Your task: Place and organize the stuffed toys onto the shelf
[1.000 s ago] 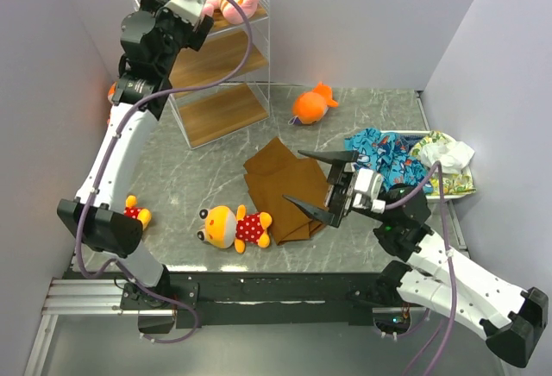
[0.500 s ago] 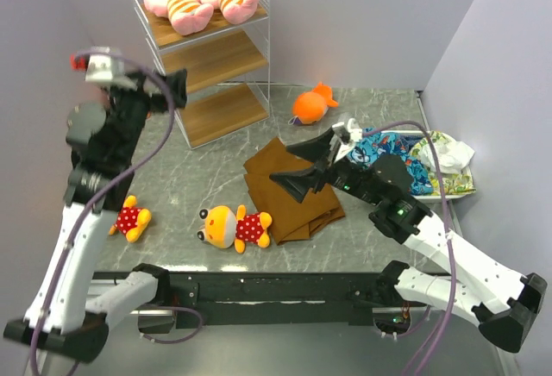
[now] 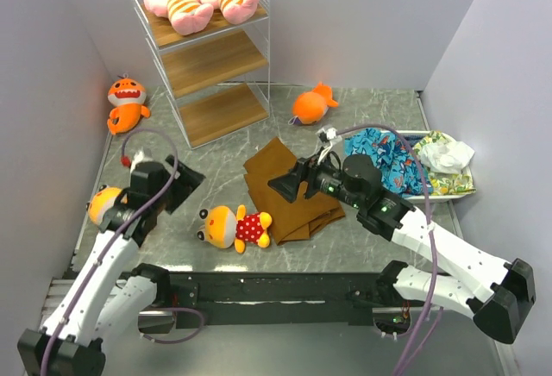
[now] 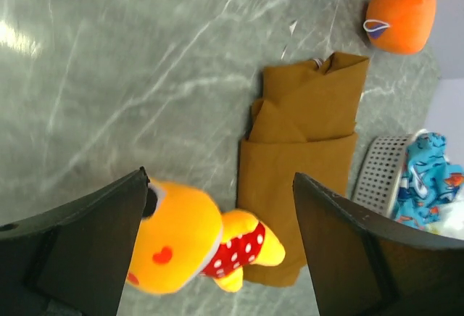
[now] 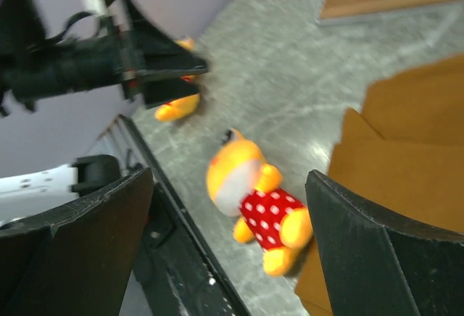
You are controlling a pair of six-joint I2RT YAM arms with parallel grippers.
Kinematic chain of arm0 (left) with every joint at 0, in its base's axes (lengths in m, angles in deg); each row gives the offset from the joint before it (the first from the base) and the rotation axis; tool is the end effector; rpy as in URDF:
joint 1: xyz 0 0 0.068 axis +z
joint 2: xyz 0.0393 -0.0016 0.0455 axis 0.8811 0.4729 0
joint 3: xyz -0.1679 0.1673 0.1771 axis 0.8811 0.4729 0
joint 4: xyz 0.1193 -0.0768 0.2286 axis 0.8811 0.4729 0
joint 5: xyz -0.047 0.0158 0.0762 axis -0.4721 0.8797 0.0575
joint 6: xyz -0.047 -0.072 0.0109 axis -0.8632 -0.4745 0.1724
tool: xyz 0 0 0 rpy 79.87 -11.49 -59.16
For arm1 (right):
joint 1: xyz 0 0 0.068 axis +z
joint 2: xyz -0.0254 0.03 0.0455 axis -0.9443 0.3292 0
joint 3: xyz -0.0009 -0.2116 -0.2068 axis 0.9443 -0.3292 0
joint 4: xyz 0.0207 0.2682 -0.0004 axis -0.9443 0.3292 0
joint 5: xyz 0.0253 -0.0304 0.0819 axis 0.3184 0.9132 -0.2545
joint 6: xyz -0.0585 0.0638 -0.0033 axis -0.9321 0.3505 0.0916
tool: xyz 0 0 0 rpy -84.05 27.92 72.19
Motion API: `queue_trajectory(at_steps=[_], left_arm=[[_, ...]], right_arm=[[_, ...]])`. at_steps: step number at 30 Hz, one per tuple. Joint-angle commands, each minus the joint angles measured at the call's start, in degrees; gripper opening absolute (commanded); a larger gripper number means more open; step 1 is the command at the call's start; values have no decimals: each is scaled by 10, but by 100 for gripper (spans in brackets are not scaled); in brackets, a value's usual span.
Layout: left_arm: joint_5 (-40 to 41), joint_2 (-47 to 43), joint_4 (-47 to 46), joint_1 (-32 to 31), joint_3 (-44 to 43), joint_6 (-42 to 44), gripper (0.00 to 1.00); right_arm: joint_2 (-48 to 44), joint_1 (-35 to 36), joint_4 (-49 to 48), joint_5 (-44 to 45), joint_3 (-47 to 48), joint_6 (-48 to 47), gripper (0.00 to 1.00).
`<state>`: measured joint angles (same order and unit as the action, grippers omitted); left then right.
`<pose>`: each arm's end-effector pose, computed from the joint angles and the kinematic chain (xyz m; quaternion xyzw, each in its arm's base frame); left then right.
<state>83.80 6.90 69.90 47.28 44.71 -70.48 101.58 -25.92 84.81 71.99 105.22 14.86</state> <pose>0.1908 -0.0443 0.2754 -0.3241 0.8244 -0.2418 0.3959 0.1762 0.1987 0.3519 -0.1801 0.7196 0.4612 0.4869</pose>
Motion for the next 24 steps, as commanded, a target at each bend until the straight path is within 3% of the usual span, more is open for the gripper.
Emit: queue_trajectory(at_steps=[1,7,13,16,17,18,20,21,22,24], left_arm=[[-41,-70,13,-3,78,-119,86],[-98,-149,-58,-8,204,-174,81],[-128,-97,-113,-22,245,-186,83],[-145,-78,-161,-33,273,-202,79],[-150,-75,-173,-35,281,-215,75],[-156,-74,-203,-35,296,-217,51],[-154,-76,-214,-35,299,-214,26],[-145,-78,-201,-35,289,-210,7],[-134,-81,-192,-35,280,-202,1],[-93,-82,-150,-35,238,-162,1]], right_arm=[[-5,3,22,52,-30,-2,92],[20,4,48,66,-32,-1,89],[47,4,55,57,-26,-16,84],[61,5,58,50,-24,-19,84],[68,6,58,49,-24,-20,84],[71,6,59,49,-24,-21,83],[79,9,58,44,-23,-33,81],[81,11,56,28,-21,-38,81],[89,12,54,13,-19,-57,80],[104,12,60,-19,-8,-71,79]])
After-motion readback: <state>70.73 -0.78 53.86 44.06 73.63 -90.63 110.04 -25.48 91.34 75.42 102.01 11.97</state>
